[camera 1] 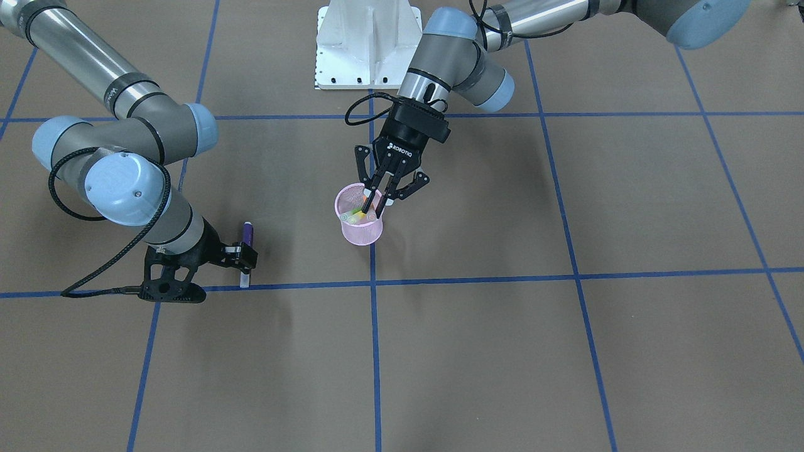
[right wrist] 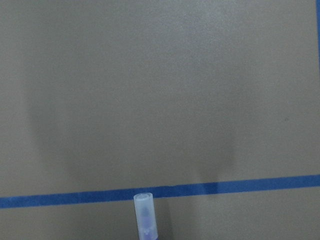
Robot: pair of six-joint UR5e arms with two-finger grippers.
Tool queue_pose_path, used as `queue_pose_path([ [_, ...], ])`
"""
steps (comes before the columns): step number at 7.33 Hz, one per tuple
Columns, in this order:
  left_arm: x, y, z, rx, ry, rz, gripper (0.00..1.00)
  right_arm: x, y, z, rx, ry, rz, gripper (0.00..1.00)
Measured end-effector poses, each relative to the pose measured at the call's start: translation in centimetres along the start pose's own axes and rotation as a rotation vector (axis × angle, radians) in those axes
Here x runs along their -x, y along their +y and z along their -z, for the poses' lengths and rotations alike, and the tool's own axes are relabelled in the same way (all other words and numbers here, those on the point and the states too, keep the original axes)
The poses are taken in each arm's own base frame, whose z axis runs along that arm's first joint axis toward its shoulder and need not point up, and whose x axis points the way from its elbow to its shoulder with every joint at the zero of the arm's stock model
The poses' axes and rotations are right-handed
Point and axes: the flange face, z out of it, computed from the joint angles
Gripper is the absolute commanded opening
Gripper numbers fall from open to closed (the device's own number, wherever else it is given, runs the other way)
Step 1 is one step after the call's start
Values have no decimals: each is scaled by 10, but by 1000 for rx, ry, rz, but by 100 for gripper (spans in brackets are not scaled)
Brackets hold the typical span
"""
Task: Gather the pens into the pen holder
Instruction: 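Release the orange marker into the cup while the right lowers onto purple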
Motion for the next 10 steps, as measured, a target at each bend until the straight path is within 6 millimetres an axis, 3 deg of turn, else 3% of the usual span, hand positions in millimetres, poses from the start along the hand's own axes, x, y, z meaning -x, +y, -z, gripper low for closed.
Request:
queue_pose_path([
  [1,-1,5,0,8,0,-1,0,0,0,0,0,-1,1,99],
  [2,-4,12,1,18,4,-1,26,0,0,0,-1,-2,2,99],
  [3,-7,17,3,25,9,1,69,1,0,0,-2,-4,4,99],
  [4,-10,20,5,29,15,4,100,1,0,0,-3,-6,5,99],
  [7,-16,16,10,26,29,12,100,5,6,-7,4,-3,15,99],
  [10,-29,-12,24,0,62,33,100,12,14,-15,15,-2,28,99],
])
